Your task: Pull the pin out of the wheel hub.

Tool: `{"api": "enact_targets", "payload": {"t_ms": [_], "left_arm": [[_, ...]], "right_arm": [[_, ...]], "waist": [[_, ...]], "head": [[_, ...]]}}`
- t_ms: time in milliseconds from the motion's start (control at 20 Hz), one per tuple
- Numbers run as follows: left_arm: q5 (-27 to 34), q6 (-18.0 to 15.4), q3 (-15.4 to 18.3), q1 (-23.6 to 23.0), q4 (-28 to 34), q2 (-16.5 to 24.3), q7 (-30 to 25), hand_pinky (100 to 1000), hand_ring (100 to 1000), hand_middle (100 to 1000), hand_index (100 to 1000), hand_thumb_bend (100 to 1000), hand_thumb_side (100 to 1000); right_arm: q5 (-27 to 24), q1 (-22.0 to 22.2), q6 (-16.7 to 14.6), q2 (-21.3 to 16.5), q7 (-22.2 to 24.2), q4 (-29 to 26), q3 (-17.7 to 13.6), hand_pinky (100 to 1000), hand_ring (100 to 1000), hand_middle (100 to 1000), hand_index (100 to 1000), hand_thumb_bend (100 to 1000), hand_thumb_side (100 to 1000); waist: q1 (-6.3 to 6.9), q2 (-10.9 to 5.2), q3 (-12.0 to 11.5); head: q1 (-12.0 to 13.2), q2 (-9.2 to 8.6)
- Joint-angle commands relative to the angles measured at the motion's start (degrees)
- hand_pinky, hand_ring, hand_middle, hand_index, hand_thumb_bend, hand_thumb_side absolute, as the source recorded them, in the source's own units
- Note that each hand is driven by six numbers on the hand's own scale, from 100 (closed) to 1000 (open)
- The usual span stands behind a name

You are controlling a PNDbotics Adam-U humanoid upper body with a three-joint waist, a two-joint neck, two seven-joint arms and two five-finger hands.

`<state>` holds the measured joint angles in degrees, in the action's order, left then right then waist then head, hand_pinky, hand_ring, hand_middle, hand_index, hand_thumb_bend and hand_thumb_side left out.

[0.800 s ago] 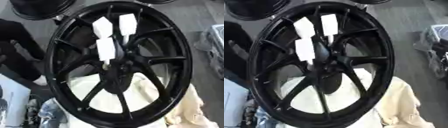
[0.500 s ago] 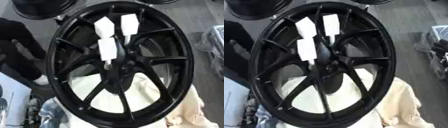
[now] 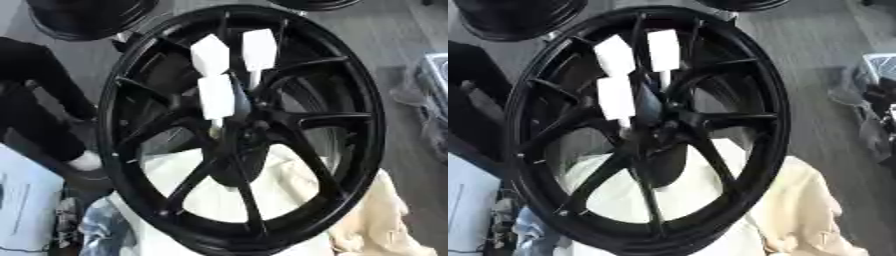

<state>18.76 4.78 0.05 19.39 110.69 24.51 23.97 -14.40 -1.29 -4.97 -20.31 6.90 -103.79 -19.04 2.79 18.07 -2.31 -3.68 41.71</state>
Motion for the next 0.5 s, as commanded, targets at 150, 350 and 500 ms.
{"api": "enact_targets", "payload": {"t_ms": [150, 350, 500], "left_arm": [[2.93, 3.27, -4.12, 8.02, 3.77, 12.87, -5.38, 707, 731, 757, 701, 112, 799], [6.79, 5.07, -7.25, 15.73, 3.9, 20.01, -9.24, 709, 733, 757, 705, 100, 775], [7.49, 6.83, -10.3, 21.32, 3.9, 24.44, -12.73, 713, 736, 757, 708, 100, 746]], "right_arm": [[0.22, 0.57, -0.14, -2.22, -0.22, -1.0, -0.4, 1000, 880, 804, 858, 100, 638], [0.58, 1.07, -0.09, -2.52, -0.29, -0.98, -0.22, 1000, 880, 804, 858, 100, 638], [0.73, 1.21, -0.16, -2.73, -0.16, -1.05, -0.01, 1000, 880, 804, 858, 100, 637]], "waist": [[0.33, -1.97, -0.16], [0.63, -2.27, -0.04], [0.77, -2.39, 0.2]], "head": [[-0.59, 0.82], [-0.59, 1.26], [-0.62, 1.37]]}}
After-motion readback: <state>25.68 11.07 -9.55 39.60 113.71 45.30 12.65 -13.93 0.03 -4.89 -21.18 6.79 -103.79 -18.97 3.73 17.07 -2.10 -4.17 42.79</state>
